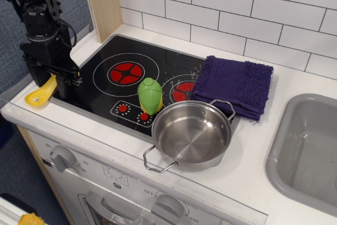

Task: PLACE THE BRUSH AT THE LEFT SIDE CORNER OF THE STOVE

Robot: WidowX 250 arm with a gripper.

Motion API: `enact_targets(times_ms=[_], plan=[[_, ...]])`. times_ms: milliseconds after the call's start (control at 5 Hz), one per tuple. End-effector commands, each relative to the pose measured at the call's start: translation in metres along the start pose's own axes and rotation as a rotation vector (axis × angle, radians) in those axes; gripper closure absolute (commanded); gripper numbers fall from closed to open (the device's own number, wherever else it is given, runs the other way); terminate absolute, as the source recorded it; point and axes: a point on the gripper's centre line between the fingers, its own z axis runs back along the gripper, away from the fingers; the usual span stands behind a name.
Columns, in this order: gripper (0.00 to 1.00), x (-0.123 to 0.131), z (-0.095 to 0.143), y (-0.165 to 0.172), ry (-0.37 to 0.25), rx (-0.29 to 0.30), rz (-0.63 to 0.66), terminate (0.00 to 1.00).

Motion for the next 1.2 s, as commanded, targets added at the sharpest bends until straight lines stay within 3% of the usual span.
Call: enact_targets(times_ms=[0, 800, 1000], plan=[[0.00, -0.0073, 0.0430, -0.0067, -0.037, 0.033, 0.025, 0.00], [0.00, -0.0015, 0.0417, -0.0165, -0.016, 0.057, 0.014, 0.00], [0.00, -0.0015, 0.0417, -0.0165, -0.016, 0.057, 0.014, 1.00]])
